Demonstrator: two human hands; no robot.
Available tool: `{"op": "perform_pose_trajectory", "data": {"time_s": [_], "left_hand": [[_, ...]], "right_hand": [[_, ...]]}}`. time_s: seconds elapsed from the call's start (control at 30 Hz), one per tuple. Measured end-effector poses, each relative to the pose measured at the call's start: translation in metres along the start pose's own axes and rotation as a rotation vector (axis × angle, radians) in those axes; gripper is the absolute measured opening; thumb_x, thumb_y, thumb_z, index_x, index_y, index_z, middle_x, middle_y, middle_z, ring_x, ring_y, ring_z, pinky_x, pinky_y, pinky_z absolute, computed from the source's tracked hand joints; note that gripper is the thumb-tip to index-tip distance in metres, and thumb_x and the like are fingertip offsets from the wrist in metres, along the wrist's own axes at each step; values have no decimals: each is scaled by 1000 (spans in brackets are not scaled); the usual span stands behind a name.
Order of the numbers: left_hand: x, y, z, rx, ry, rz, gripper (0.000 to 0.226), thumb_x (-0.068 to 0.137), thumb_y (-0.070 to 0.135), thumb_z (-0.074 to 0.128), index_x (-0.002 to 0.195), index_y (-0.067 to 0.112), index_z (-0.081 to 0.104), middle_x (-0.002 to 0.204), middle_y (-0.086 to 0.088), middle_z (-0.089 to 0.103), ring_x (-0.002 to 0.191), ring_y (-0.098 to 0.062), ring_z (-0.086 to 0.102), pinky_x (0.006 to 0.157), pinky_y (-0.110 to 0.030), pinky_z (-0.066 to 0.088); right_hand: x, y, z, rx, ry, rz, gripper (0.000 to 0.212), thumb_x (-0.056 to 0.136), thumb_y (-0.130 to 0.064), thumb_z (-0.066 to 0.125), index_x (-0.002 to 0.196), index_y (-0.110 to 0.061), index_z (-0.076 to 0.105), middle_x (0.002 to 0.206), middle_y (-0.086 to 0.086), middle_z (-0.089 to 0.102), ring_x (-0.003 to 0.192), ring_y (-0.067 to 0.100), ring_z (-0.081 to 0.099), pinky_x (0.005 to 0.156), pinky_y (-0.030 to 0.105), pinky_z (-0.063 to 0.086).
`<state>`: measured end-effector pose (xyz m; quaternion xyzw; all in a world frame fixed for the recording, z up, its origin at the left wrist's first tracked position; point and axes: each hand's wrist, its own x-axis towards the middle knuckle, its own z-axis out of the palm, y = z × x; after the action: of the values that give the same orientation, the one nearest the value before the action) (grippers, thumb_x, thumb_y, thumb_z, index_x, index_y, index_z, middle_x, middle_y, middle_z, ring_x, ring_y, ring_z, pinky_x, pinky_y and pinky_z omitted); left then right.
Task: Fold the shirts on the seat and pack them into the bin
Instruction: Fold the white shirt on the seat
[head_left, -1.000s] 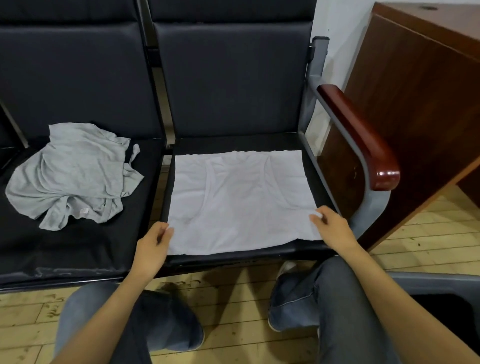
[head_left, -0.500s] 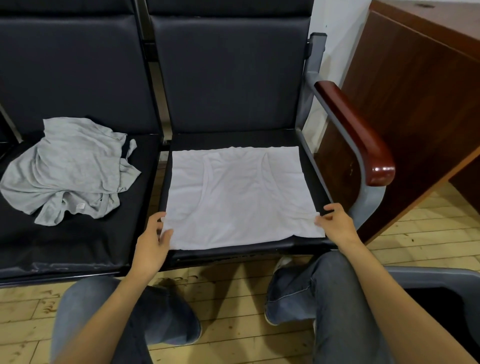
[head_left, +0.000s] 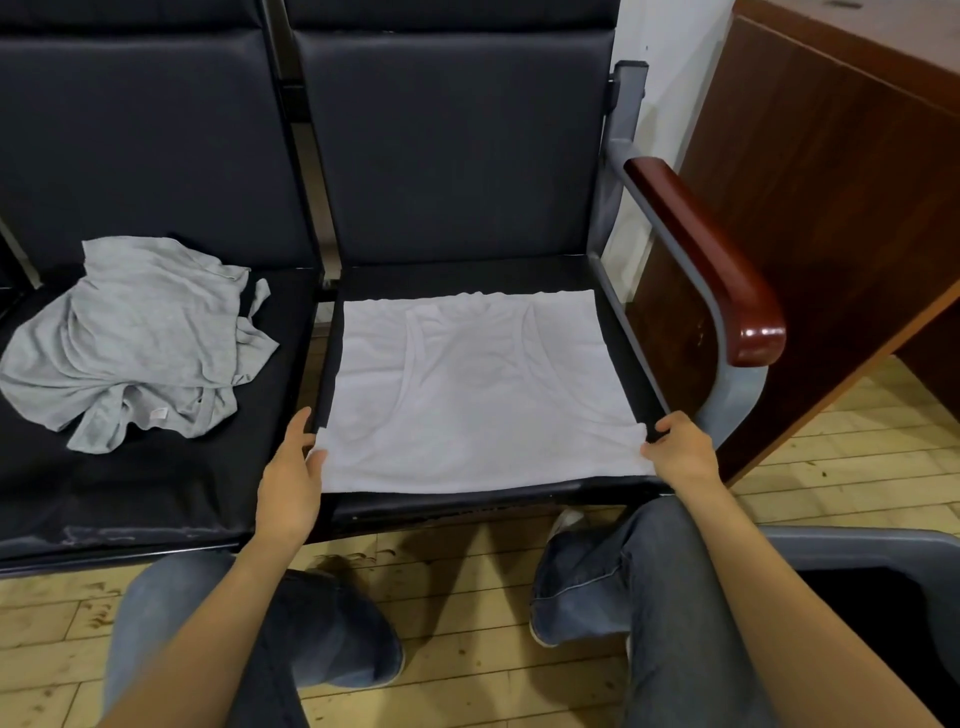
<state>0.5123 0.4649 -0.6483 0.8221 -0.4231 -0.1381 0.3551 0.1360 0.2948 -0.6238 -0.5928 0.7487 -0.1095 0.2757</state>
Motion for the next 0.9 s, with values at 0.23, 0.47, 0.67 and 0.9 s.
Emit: {"op": "perform_pose_trajectory", "data": {"time_s": [0.23, 0.47, 0.67, 0.9], "left_hand": [[-14, 14, 20, 427, -85, 611, 42, 100, 32, 35, 126, 8, 58, 125, -16, 58, 111, -35, 57, 93, -47, 49], [-18, -1, 35, 498, -548, 428, 95, 66, 78, -29, 146, 34, -2, 151, 17, -7, 142, -6, -8, 114, -27, -7], [-3, 22, 10, 148, -627, 246, 47, 97, 38, 46, 142, 24, 40, 152, 7, 29, 142, -10, 21, 115, -24, 14], [25, 20, -8, 441, -271, 6, 49, 87, 37, 62, 132, 19, 51, 133, -7, 49, 121, -29, 41, 101, -40, 31]], "right_hand": [[-19, -10, 7, -252, -22, -647, 37, 95, -18, 54, 131, -10, 51, 133, 12, 49, 123, 28, 43, 99, 36, 39], [-16, -10, 15, -670, -509, -520, 58, 103, -45, 23, 151, -34, -8, 159, -4, -18, 144, 35, -17, 117, 45, 1], [-24, -53, 9, -698, -416, -507, 57, 100, -47, 36, 151, -29, 18, 160, -1, 2, 146, 29, 1, 115, 54, 6], [-35, -200, 107, -499, -422, -946, 55, 102, -42, 32, 152, -23, 16, 160, 3, 10, 147, 24, 3, 119, 39, 6]]}}
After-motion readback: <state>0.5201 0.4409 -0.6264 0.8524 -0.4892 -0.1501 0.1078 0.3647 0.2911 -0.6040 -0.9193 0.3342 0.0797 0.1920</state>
